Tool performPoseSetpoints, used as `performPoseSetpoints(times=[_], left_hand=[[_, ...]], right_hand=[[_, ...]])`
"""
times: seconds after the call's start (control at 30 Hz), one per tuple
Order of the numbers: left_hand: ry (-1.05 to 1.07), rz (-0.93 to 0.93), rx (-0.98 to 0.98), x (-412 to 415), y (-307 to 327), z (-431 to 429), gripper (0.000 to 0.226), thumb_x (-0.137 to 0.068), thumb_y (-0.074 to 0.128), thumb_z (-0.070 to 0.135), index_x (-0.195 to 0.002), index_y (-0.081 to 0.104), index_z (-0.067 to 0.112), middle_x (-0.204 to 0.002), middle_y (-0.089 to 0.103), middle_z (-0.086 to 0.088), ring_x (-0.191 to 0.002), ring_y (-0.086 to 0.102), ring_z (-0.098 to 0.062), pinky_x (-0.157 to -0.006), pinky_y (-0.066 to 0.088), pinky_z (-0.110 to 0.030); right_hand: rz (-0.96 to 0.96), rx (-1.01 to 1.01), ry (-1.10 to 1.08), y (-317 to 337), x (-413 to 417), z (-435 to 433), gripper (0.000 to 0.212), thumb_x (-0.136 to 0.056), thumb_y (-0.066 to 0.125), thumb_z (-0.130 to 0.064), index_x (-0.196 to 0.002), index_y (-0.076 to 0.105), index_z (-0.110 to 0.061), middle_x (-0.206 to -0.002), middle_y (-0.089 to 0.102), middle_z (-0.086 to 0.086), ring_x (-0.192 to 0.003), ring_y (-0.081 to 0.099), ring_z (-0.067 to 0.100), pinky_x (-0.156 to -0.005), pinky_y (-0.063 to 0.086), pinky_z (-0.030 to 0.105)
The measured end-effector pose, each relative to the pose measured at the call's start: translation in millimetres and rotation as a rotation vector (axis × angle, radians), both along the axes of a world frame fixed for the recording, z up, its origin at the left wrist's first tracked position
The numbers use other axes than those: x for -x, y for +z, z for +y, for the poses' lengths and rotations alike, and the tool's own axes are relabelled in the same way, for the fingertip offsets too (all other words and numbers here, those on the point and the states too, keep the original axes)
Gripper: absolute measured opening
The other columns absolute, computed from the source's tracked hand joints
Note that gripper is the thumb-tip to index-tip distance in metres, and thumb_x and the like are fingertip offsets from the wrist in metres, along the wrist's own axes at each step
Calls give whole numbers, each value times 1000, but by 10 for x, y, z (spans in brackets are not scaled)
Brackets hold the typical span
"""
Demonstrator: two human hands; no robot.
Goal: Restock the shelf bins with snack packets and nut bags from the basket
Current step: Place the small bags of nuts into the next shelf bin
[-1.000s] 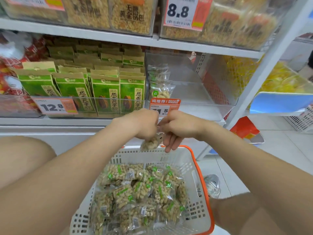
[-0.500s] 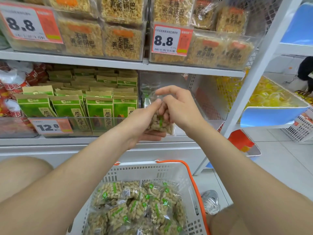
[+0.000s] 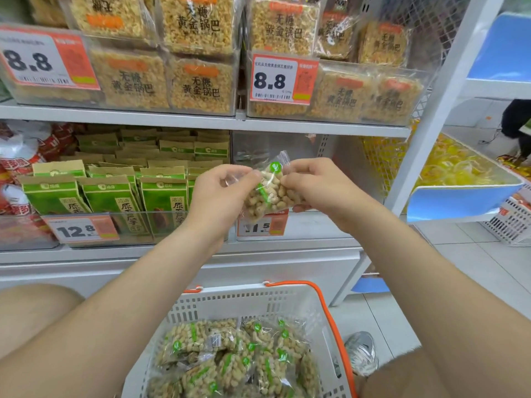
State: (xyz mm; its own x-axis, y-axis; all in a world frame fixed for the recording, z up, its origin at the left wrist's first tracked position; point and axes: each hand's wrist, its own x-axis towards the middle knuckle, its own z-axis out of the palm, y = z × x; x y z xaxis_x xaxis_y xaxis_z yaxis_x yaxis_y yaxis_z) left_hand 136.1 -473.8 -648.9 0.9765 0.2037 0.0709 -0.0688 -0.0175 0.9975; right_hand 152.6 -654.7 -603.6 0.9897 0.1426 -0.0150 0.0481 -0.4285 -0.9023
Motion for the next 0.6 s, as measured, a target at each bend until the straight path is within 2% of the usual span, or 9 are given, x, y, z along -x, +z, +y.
performPoseSetpoints(times=[0.07, 0.13, 0.2, 0.3, 0.37, 0.43, 0.47, 0.53, 0.6], left_hand=[[17, -36, -97, 12, 53, 32, 33, -80, 88, 49, -95, 78, 21, -91, 79, 0, -88, 75, -12, -75, 59, -26], [-22, -59, -196, -5, 70, 78, 36, -80, 87, 52, -98, 79, 21, -86, 79, 2, -80, 73, -8, -67, 55, -22], [-122, -70, -277, -18, 76, 107, 27, -91, 78, 48, -105, 80, 26, -89, 79, 4, -82, 72, -7, -72, 53, -26], [-134, -132, -334, -39, 54, 129, 17, -100, 69, 39, -101, 82, 27, -89, 80, 8, -87, 74, -12, -82, 60, -38], [-70, -172, -324, -43, 33, 123, 14, -98, 73, 37, -98, 83, 28, -85, 80, 6, -87, 76, -19, -84, 62, -46], [-17, -193, -302, -42, 31, 111, 10, -92, 81, 37, -95, 84, 27, -80, 79, 2, -81, 77, -25, -79, 63, -50], [-11, -195, -276, -40, 47, 107, 10, -90, 83, 35, -94, 84, 26, -79, 79, 2, -79, 77, -25, -76, 64, -49], [-11, -208, -287, -30, 79, 111, 10, -91, 82, 33, -97, 83, 25, -82, 79, 6, -79, 77, -13, -76, 64, -39], [52, -272, -500, -34, 79, 141, 16, -96, 75, 37, -107, 79, 26, -93, 77, 12, -90, 72, -6, -85, 60, -36]], right_hand=[[-97, 61, -3, -28, -13, -9, 19, -99, 62, -13, -114, 74, -18, -84, 73, -1, -68, 66, 7, -59, 53, 21], [-171, 91, 14, -60, -32, -6, 19, -100, 66, -17, -117, 73, -24, -84, 76, 3, -67, 66, 5, -60, 53, 24], [-206, 79, -3, -91, -53, 5, 20, -97, 71, -22, -116, 74, -25, -86, 78, 6, -70, 69, 9, -63, 56, 29], [-187, 55, -52, -101, -59, 20, 33, -88, 81, -34, -119, 72, -26, -94, 77, 4, -83, 76, 15, -74, 63, 39], [-113, 14, -23, -83, -49, 19, 46, -80, 86, -37, -121, 69, -26, -97, 78, 5, -87, 77, 17, -82, 64, 44], [-85, 15, 34, -81, -27, 41, 43, -80, 89, -27, -118, 70, -26, -97, 78, 4, -88, 78, 18, -83, 64, 46], [-110, 29, 34, -89, -22, 54, 39, -80, 89, -22, -115, 72, -26, -97, 78, 2, -88, 78, 19, -82, 65, 46], [-200, 45, -35, -114, -61, 70, 34, -80, 89, -21, -109, 75, -29, -98, 77, 0, -86, 77, 20, -78, 65, 46], [-342, 99, -122, -114, -121, 58, 31, -83, 85, -20, -110, 75, -31, -97, 74, -4, -82, 75, 15, -80, 64, 37]])
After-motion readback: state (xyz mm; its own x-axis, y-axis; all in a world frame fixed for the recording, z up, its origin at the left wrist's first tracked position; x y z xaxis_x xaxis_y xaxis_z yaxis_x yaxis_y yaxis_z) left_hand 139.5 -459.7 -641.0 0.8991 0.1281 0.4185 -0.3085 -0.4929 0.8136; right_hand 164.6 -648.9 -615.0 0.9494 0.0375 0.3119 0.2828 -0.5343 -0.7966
